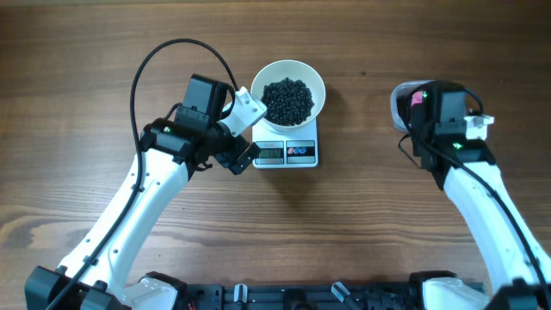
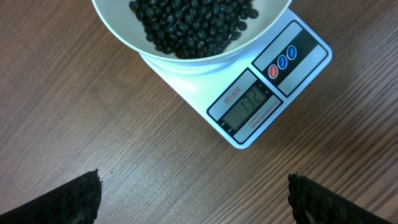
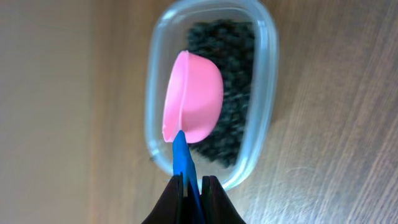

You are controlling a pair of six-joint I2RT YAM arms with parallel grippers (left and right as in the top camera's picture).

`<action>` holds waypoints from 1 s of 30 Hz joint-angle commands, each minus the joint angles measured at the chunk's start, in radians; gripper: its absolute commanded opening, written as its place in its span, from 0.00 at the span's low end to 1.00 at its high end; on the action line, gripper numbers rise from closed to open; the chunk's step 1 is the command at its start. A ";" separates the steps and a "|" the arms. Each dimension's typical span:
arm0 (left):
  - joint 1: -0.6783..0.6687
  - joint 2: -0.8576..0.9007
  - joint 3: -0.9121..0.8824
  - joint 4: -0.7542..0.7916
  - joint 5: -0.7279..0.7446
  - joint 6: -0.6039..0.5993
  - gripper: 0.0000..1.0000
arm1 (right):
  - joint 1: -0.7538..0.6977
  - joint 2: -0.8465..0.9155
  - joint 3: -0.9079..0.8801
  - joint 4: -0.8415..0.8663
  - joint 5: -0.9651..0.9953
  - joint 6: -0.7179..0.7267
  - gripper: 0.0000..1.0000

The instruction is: Scoop item into bowl and weigh 150g on scale

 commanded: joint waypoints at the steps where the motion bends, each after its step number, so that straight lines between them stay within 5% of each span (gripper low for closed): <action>1: 0.005 -0.008 -0.003 0.000 0.015 0.020 1.00 | -0.035 -0.094 -0.001 0.010 -0.082 -0.118 0.04; 8: 0.005 -0.008 -0.004 0.000 0.015 0.020 1.00 | -0.180 -0.123 0.080 0.001 -0.349 -0.392 0.04; 13: 0.005 -0.008 -0.003 0.000 0.015 0.020 1.00 | -0.294 -0.070 0.271 -0.167 -0.462 -0.558 0.04; 25: 0.005 -0.008 -0.004 0.000 0.015 0.020 1.00 | -0.350 0.398 1.026 -0.742 -0.545 -0.966 0.04; 30: 0.005 -0.008 -0.004 0.000 0.015 0.020 0.99 | -0.350 0.517 1.138 -0.855 -0.532 -1.131 0.04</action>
